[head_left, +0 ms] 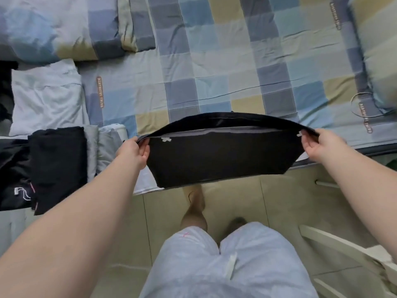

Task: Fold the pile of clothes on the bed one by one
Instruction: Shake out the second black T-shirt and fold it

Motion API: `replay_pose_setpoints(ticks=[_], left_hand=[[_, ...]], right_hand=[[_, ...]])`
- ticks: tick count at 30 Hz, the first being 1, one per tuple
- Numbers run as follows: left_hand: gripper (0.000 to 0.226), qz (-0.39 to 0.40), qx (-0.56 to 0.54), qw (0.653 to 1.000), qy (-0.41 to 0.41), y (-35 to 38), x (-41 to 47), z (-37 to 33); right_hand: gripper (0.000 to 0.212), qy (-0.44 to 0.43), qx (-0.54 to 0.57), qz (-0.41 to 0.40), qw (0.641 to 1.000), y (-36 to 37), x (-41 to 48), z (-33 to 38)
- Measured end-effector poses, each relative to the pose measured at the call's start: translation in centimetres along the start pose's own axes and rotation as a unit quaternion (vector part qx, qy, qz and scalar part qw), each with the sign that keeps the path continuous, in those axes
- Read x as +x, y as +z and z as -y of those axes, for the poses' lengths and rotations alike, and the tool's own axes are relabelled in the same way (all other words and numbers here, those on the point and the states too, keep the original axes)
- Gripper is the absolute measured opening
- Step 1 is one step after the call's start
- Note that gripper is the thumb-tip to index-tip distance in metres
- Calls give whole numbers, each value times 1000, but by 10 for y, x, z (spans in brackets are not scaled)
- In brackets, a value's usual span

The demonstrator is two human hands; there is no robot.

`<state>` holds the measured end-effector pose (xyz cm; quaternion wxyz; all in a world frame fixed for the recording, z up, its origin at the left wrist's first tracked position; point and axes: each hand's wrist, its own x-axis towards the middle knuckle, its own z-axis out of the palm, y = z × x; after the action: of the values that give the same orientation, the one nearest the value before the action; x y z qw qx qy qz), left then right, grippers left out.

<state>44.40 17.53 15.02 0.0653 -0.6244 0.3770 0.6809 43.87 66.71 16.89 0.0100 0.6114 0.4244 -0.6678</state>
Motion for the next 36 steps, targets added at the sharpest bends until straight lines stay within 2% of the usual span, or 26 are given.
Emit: replay_pose_setpoints(ticks=[8,14,17,19,21,22,23,24,26,27,28,30,31,34,36], left_hand=[[27,-15,27,999,-9,80,124,8],[14,-15,2,999,30,119,209,24],[32,31,-16,998,43,132,227,33],[40,57,19,996,60,139,229,43],[38,45,148,976,153,143,222,60],[35,37,261,933,244,143,218,72],[34,49,388,856,338,142,215,85],[34,87,498,757,413,141,212,100],[42,190,648,554,487,146,210,127],[49,217,698,474,491,152,210,138],[56,226,737,420,480,159,213,146],[65,210,784,365,455,171,225,157],[66,197,797,350,451,173,233,160],[68,163,810,318,466,173,251,164],[68,142,810,314,475,167,258,161]], right_hand=[[35,27,-33,-47,998,69,115,-22],[36,21,-43,-17,999,118,214,-51],[39,5,-25,10,1000,137,243,-58],[35,-4,-61,51,997,148,243,-65],[24,-48,-186,88,978,156,226,-82],[22,-106,-290,98,946,159,217,-94],[23,-191,-405,112,887,160,211,-108],[29,-282,-518,144,795,160,207,-124],[48,-398,-670,237,580,163,201,-158],[56,-429,-709,260,495,168,201,-172],[61,-446,-738,269,430,175,199,-185],[66,-435,-787,270,344,189,204,-209],[68,-428,-800,268,322,195,207,-217],[70,-441,-803,253,311,199,225,-219],[70,-455,-802,241,302,190,238,-211]])
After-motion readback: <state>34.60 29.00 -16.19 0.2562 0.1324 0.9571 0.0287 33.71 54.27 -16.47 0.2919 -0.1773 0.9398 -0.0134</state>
